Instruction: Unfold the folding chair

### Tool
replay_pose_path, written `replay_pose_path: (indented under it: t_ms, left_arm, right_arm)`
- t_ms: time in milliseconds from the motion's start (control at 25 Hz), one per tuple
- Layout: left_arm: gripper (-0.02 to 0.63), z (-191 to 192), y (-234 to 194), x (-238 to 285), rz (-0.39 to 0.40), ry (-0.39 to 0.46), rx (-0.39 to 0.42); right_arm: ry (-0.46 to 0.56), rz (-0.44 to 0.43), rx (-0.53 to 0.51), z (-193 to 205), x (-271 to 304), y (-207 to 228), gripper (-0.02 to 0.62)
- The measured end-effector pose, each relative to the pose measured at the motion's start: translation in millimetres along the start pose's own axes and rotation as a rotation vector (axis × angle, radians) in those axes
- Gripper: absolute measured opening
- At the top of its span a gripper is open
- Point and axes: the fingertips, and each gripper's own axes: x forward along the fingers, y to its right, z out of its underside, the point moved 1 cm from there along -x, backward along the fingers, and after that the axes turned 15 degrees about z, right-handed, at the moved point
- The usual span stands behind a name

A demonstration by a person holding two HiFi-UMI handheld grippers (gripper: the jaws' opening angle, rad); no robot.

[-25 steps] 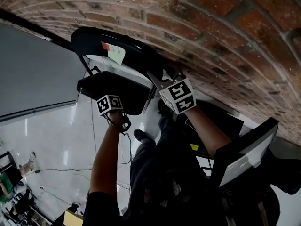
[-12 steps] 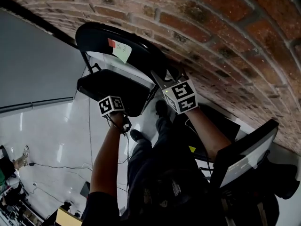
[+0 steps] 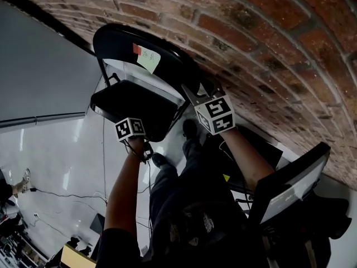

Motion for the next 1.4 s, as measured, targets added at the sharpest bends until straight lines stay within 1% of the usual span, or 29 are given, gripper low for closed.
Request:
replay_pose_path:
  t_ms: [80, 240, 360, 440, 560, 760, 840, 920, 1080, 1320, 1400]
  left_arm:
    - [0.425, 2.0, -5.4, 0.0, -0.008, -0.002, 0.007]
    - [0.422, 8.6, -10.1, 0.4, -0.014, 0.004, -0.027]
    - [0.417, 7.9, -6.9, 6.8, -0.003, -0.01, -0.011]
    - [0.419, 13.3, -10.0, 4.9, -0.005, -0.014, -0.009]
    - [0.422, 22.6, -21.0, -2.4, -0.028, -0.014, -0.035]
    - [0.42, 26.4, -32.4, -5.3, -0.027, -0.019, -0.034]
    - [0.419, 32.3, -40.3, -10.6, -0.036, -0.023, -0.05]
    - [0.417, 37.3, -47.2, -15.8, -0.046, -0.009, -0.061]
    - [0.413, 44.5, -53.1, -12.9, -0.034, -0.003, -0.078]
    - [0.413, 45.1, -61.6, -16.4, -0.049, -0.008, -0.07]
    - [0.416, 46.7, -61.3, -16.1, -0.042, -0.007, -0.071]
  right_arm:
    - [0.005, -0.005, -0.004, 0.6, 0.6, -0.6, 0.178]
    - [0.006, -0.032, -0.015, 4.2, 2.8, -0.8, 0.179]
    - [-0.005, -0.003, -0.014, 7.2, -1.0, 9.1, 0.179]
    - [-0.012, -0.002, -0.018, 9.2, -1.9, 8.3, 0.179]
    - [-0.016, -0.019, -0.024, 10.0, 1.0, 1.6, 0.181]
    - [-0.026, -0.027, -0.012, 11.8, 2.1, 0.6, 0.181]
    - [-0.04, -0.028, -0.012, 13.9, 3.7, -2.2, 0.181]
    - [-0.05, -0.034, -0.012, 15.6, 5.9, -5.0, 0.181]
    - [-0.044, -0.049, -0.002, 19.0, 7.1, -2.8, 0.181]
    - [-0.058, -0.052, -0.008, 22.5, 8.8, -5.0, 0.181]
    - [-0.061, -0.05, -0.011, 23.1, 8.1, -5.1, 0.181]
